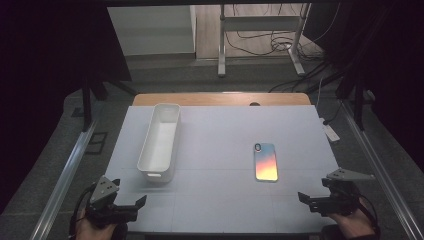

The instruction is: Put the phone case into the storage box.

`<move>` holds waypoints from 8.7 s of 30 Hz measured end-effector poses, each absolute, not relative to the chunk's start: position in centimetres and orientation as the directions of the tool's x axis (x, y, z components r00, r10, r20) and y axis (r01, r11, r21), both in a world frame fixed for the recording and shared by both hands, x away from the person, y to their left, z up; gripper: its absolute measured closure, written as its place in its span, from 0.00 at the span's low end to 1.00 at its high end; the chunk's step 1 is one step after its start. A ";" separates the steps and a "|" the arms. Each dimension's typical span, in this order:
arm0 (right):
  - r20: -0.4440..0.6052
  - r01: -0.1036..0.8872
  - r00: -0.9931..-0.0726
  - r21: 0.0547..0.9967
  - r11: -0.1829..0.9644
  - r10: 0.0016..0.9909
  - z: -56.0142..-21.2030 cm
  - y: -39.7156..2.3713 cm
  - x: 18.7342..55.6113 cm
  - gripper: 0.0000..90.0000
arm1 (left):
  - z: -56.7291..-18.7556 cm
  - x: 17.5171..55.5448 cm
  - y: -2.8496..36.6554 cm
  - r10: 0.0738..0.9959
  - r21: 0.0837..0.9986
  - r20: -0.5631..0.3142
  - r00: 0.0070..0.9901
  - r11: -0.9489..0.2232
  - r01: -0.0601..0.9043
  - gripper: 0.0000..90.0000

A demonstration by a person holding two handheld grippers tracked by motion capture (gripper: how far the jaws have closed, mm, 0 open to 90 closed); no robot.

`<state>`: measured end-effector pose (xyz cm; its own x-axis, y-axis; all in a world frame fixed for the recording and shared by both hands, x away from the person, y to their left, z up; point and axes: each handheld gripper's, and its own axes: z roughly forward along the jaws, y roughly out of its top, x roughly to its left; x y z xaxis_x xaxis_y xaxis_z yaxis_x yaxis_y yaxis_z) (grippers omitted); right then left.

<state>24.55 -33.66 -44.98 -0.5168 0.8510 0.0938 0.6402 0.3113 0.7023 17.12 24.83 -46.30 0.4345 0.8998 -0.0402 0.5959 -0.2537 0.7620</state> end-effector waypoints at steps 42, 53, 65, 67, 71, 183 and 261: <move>0.025 0.646 -0.561 0.639 0.419 0.827 -45.3 -32.4 25.4 0.00 | -46.3 17.1 25.0 0.897 0.769 -0.054 0.439 -0.243 0.591 0.01; 0.019 0.627 -0.576 0.652 0.427 0.817 -45.1 -32.1 26.0 0.00 | -46.3 17.1 24.8 0.893 0.766 -0.043 0.447 -0.258 0.588 0.01; 0.033 0.637 -0.590 0.632 0.441 0.806 -45.2 -31.5 27.4 0.00 | -46.3 17.0 25.0 0.893 0.770 -0.055 0.448 -0.247 0.588 0.01; 0.036 0.640 -0.585 0.634 0.434 0.810 -45.2 -31.4 27.5 0.00 | -46.3 17.0 25.0 0.893 0.771 -0.055 0.447 -0.247 0.588 0.01; 0.038 0.643 -0.573 0.640 0.420 0.819 -45.1 -31.4 27.9 0.00 | -46.3 17.1 25.0 0.891 0.772 -0.057 0.451 -0.247 0.586 0.01; 0.019 0.581 -0.762 0.461 0.670 0.647 -47.4 -21.9 36.7 0.99 | -46.3 17.1 24.5 0.883 0.760 -0.017 0.469 -0.293 0.580 0.01; 0.011 0.636 -0.718 0.415 0.651 0.696 -49.8 -24.5 37.3 0.99 | -46.3 17.0 24.5 0.878 0.761 -0.018 0.478 -0.298 0.576 0.01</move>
<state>37.27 -24.52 -49.78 -0.7183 0.6957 0.0109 0.6364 0.6506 0.4145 17.03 24.53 -46.34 0.4775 0.8784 -0.0176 0.5763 -0.2980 0.7609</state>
